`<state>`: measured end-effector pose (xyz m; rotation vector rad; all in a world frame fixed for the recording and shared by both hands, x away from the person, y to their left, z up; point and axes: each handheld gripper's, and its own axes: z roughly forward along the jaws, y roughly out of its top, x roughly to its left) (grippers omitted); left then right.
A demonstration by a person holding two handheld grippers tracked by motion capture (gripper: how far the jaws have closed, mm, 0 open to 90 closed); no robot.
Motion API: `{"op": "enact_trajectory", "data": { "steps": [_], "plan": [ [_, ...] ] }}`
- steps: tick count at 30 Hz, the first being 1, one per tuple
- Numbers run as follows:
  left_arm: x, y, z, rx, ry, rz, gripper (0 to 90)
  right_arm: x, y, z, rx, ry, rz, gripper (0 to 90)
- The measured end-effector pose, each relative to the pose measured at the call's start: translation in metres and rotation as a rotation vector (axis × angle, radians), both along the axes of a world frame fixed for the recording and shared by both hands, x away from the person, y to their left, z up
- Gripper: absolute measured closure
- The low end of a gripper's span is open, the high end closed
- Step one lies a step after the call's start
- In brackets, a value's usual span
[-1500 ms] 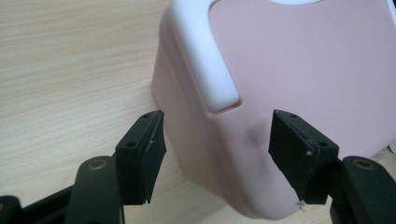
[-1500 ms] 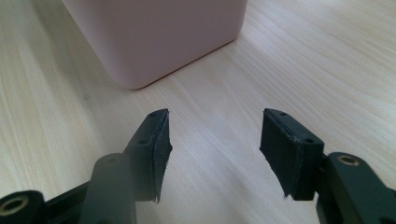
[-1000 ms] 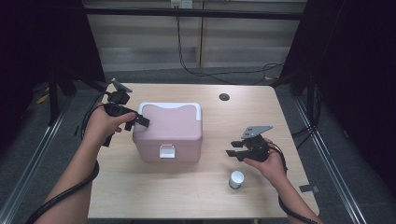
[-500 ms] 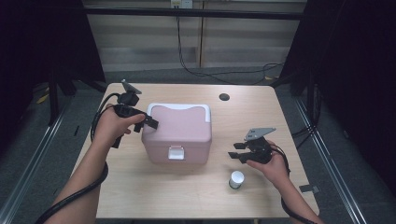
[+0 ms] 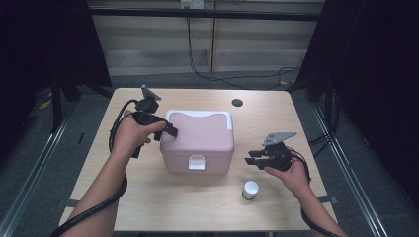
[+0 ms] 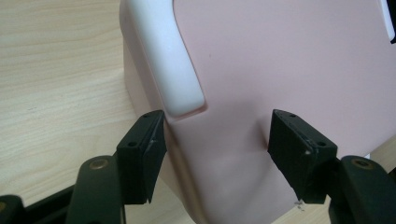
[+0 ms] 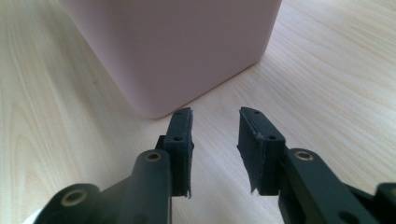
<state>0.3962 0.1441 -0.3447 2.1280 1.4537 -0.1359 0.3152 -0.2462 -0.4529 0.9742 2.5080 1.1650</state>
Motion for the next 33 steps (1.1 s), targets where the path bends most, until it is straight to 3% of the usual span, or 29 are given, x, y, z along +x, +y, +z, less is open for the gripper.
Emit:
{"op": "enact_trajectory", "data": {
  "steps": [11,19,33],
  "plan": [
    [-0.004,-0.009,0.002,0.023,-0.001,-0.022,36.3,0.002,-0.001,0.038,0.049,0.003,0.011,82.8],
    [-0.005,-0.011,0.002,0.025,-0.008,-0.032,36.3,0.007,0.0,0.067,0.066,-0.005,0.018,87.3],
    [-0.003,-0.009,0.002,0.023,-0.001,-0.047,37.4,0.021,0.003,0.1,0.079,0.004,0.013,90.0]
  ]
}}
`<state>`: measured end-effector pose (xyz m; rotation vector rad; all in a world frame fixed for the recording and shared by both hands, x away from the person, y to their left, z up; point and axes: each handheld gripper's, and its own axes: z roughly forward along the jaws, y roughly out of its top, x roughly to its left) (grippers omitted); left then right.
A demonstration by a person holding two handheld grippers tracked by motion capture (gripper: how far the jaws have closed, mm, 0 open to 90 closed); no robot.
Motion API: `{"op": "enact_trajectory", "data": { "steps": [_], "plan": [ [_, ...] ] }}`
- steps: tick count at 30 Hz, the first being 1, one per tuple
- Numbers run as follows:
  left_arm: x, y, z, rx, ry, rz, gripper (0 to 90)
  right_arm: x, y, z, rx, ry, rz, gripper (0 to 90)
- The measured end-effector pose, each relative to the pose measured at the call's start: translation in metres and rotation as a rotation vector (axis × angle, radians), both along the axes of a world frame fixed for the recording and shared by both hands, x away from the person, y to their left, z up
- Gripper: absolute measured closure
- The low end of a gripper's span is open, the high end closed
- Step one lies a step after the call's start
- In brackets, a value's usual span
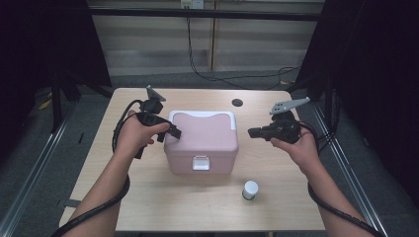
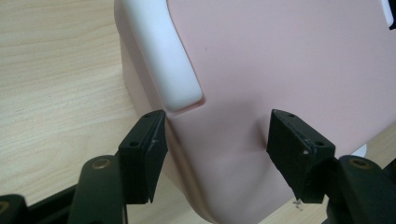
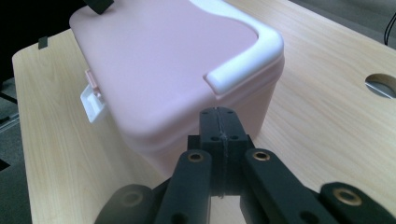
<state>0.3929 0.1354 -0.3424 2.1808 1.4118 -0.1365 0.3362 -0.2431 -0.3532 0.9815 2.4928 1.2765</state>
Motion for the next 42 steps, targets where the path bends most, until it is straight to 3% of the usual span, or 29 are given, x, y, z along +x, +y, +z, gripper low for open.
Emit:
{"op": "enact_trajectory", "data": {
  "steps": [4,13,20,24,33,42],
  "plan": [
    [-0.001,-0.001,0.0,0.003,-0.003,-0.001,37.5,0.005,0.009,0.014,0.006,0.004,0.018,90.0],
    [-0.001,-0.001,0.001,0.009,-0.006,-0.005,37.6,0.009,0.029,0.021,-0.003,-0.006,0.05,90.0],
    [-0.002,0.0,0.002,0.01,-0.013,-0.01,39.8,0.01,0.045,0.015,0.001,0.0,0.076,90.0],
    [-0.002,0.003,0.005,0.031,-0.033,-0.013,39.7,0.011,0.051,0.011,-0.009,0.004,0.081,90.0],
    [0.002,0.013,0.012,0.044,-0.083,0.034,38.2,0.01,0.056,0.0,-0.041,0.005,0.088,90.0],
    [0.007,0.017,0.016,0.047,-0.12,0.08,38.1,0.01,0.059,-0.005,-0.028,0.007,0.088,90.0]
  ]
}}
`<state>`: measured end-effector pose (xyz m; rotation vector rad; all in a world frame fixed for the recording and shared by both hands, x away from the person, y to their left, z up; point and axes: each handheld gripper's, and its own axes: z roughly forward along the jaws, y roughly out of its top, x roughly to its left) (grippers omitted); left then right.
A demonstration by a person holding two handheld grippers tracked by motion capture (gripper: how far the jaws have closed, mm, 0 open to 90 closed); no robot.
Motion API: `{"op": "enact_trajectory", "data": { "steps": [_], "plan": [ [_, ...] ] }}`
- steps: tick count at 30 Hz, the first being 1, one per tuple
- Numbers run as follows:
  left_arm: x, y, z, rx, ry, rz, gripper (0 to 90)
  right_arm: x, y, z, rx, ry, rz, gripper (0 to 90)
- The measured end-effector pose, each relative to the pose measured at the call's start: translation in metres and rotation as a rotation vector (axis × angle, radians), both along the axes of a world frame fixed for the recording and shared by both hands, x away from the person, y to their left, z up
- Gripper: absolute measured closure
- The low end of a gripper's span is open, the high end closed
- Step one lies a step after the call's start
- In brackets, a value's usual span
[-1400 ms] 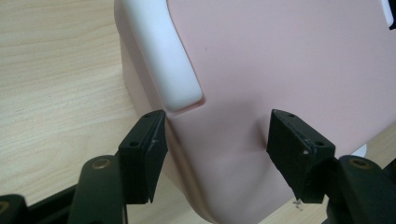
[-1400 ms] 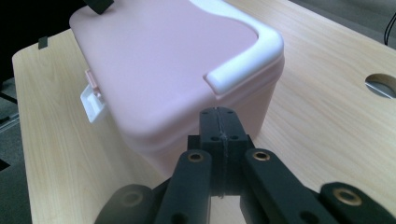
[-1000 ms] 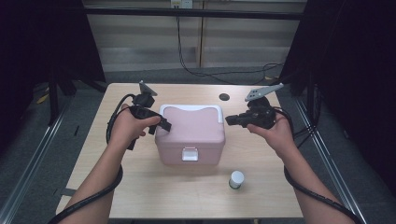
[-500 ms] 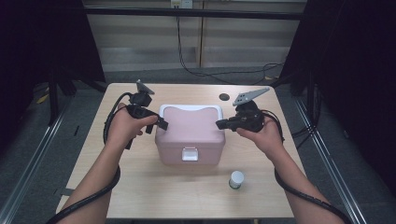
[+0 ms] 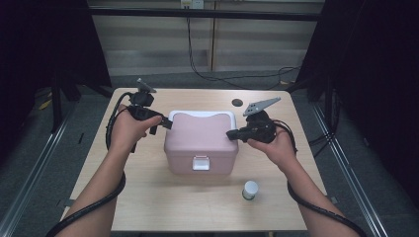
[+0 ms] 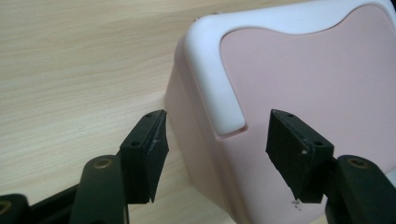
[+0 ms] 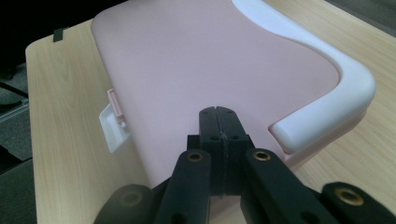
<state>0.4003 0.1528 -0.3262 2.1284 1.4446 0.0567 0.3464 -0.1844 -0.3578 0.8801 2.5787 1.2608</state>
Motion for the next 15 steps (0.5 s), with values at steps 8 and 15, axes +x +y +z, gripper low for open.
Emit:
{"op": "enact_trajectory", "data": {
  "steps": [8,15],
  "plan": [
    [0.0053,-0.0013,-0.0013,-0.011,-0.018,0.012,38.3,-0.0012,0.0006,0.0,-0.006,-0.003,-0.003,90.0],
    [0.0097,-0.0052,-0.0053,-0.007,-0.032,0.014,43.2,-0.0019,0.0005,0.0001,-0.007,0.002,-0.012,90.0]
  ]
}}
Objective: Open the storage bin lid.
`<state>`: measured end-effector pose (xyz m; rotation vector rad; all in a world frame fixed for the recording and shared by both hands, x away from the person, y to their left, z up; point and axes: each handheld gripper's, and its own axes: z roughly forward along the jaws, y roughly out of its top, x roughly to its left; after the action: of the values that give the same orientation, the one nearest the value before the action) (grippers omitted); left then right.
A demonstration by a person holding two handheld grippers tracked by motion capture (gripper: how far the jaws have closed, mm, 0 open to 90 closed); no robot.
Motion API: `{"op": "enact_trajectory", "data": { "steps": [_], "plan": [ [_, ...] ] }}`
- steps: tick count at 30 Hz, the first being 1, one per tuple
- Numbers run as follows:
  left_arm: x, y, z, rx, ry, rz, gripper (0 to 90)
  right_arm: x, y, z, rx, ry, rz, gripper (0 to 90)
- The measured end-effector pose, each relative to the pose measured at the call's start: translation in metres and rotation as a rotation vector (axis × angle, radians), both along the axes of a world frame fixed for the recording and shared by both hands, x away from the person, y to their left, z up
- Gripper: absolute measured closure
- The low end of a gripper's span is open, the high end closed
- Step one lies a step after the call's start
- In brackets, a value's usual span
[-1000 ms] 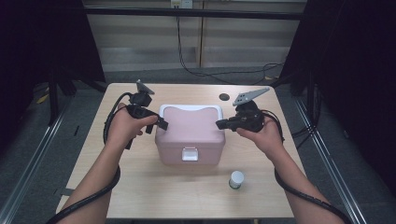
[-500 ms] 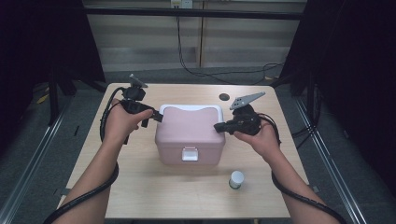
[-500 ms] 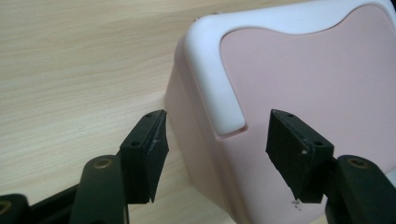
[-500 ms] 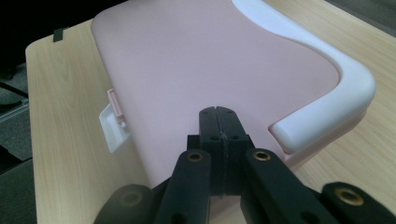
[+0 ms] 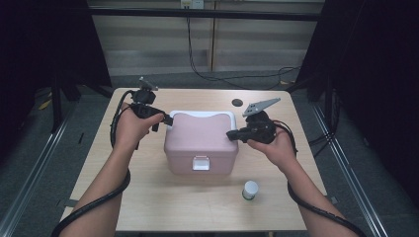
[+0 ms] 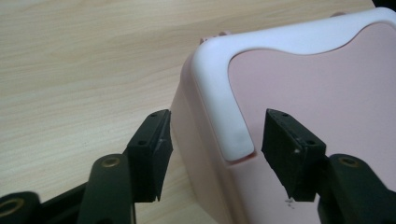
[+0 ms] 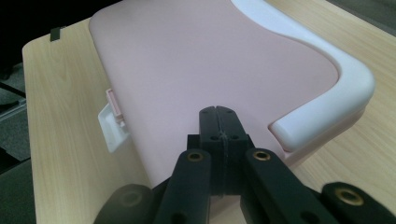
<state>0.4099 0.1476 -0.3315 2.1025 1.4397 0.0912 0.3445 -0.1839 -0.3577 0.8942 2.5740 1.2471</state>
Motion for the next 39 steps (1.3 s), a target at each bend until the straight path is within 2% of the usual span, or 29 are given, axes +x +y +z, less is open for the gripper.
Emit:
{"op": "enact_trajectory", "data": {
  "steps": [14,18,25,26,28,29,30,31,34,35,36,39],
  "plan": [
    [0.011,-0.014,-0.01,-0.052,0.002,-0.01,46.1,0.0,-0.001,-0.001,0.009,0.006,-0.005,90.0],
    [0.013,-0.018,-0.012,-0.046,0.003,-0.011,46.1,0.001,0.0,0.0,0.007,0.013,-0.007,90.0],
    [0.012,-0.018,-0.007,-0.064,0.009,-0.018,46.0,0.0,0.002,0.001,-0.015,0.017,-0.012,90.0],
    [0.01,-0.019,-0.003,-0.059,0.004,-0.034,46.4,0.0,0.001,0.001,-0.01,0.019,-0.012,90.0],
    [0.009,-0.019,0.0,-0.084,0.0,-0.037,49.3,0.001,0.0,0.0,0.001,0.025,-0.012,90.0],
    [0.009,-0.02,0.0,-0.073,-0.004,-0.037,49.1,0.002,0.0,0.0,0.006,0.027,-0.011,90.0],
    [0.009,-0.02,-0.001,-0.046,-0.013,-0.031,48.1,0.001,0.0,0.0,0.007,0.028,-0.013,90.0],
    [0.01,-0.02,-0.003,-0.039,-0.016,-0.023,46.2,0.001,0.0,0.0,0.007,0.025,-0.014,90.0],
    [0.013,-0.017,-0.01,-0.05,-0.016,0.001,40.6,0.0,0.0,0.0,0.008,0.018,-0.015,90.0],
    [0.014,-0.016,-0.017,-0.065,-0.005,0.014,38.1,0.0,-0.001,-0.001,0.013,0.018,-0.014,90.0],
    [0.015,-0.016,-0.02,-0.103,0.008,0.015,36.4,0.0,-0.001,-0.001,0.013,0.022,-0.017,90.0],
    [0.016,-0.018,-0.022,-0.109,0.004,0.011,34.4,0.001,-0.002,-0.001,0.023,0.028,-0.017,90.0]
  ]
}}
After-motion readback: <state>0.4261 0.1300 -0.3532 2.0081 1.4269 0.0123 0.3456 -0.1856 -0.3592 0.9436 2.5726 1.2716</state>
